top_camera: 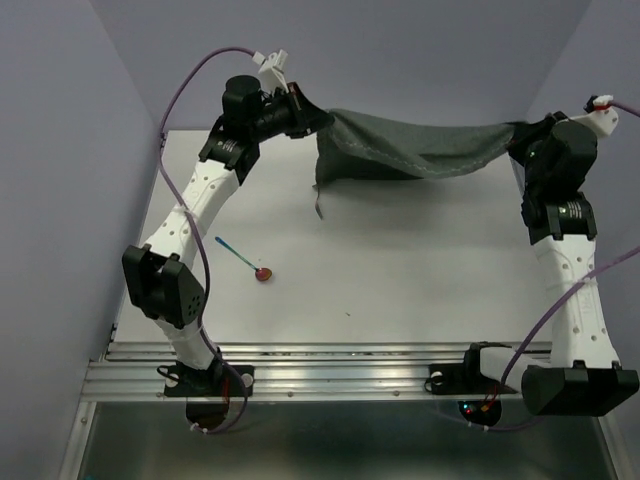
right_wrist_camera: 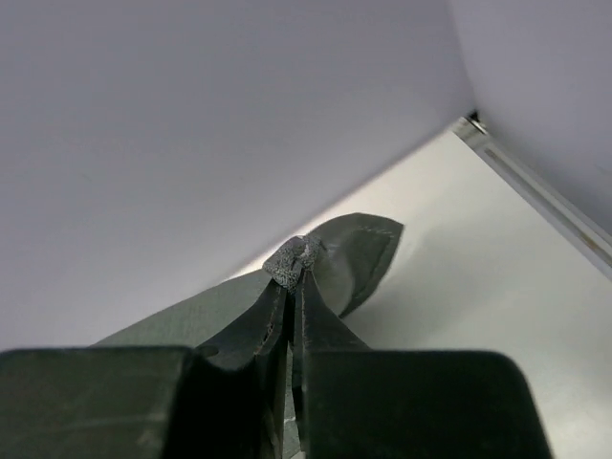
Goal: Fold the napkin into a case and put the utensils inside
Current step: Flatten out the crumpled napkin at the center of the board.
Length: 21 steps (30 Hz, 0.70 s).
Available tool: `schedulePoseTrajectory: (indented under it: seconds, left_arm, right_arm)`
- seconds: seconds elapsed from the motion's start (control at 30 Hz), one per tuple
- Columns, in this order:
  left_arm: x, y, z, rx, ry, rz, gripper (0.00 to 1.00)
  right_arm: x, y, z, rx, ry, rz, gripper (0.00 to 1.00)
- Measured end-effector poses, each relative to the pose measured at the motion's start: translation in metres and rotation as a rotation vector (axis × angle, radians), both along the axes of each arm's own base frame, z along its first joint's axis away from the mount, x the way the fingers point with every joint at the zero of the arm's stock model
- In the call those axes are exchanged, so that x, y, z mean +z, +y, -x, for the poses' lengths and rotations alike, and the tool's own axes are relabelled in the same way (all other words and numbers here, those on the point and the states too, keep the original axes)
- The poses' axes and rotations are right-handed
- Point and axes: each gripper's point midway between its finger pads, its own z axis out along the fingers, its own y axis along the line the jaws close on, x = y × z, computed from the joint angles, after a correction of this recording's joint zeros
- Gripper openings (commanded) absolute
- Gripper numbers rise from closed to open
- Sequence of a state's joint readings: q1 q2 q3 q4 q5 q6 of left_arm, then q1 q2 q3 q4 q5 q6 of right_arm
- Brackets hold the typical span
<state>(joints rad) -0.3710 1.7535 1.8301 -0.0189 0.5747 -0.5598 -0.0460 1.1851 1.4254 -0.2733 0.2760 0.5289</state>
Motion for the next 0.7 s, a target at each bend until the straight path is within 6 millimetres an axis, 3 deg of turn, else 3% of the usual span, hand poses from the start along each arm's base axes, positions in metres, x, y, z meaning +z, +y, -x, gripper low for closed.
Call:
schedulePoseTrajectory:
  seconds: [0.17, 0.27, 0.37, 0.5, 0.57, 0.63, 0.7]
  left_arm:
    - [-0.067, 0.007, 0.034, -0.038, 0.144, -0.044, 0.0]
    - [-0.111, 0.008, 0.049, -0.046, 0.251, -0.084, 0.0]
    - [-0.128, 0.007, 0.058, -0.054, 0.31, -0.113, 0.0]
    - [-0.12, 0.012, 0.071, -0.053, 0.308, -0.132, 0.0]
    - [-0.108, 0.017, 0.081, -0.045, 0.289, -0.138, 0.0]
    - [-0.091, 0.023, 0.089, -0.035, 0.257, -0.138, 0.0]
    - [-0.064, 0.028, 0.098, -0.028, 0.198, -0.124, 0.0]
  right_arm:
    - [-0.061, -0.003, 0.036, -0.022, 0.144, 0.019, 0.01]
    - [-0.084, -0.003, 0.046, -0.017, 0.221, 0.027, 0.01]
    - [-0.091, 0.0, 0.053, -0.003, 0.254, 0.024, 0.01]
    - [-0.087, 0.002, 0.063, 0.006, 0.266, 0.023, 0.01]
    - [-0.07, 0.002, 0.068, 0.005, 0.242, 0.028, 0.01]
    - [-0.039, 0.001, 0.075, 0.001, 0.175, 0.037, 0.01]
    - [-0.014, 0.001, 0.082, -0.002, 0.116, 0.044, 0.01]
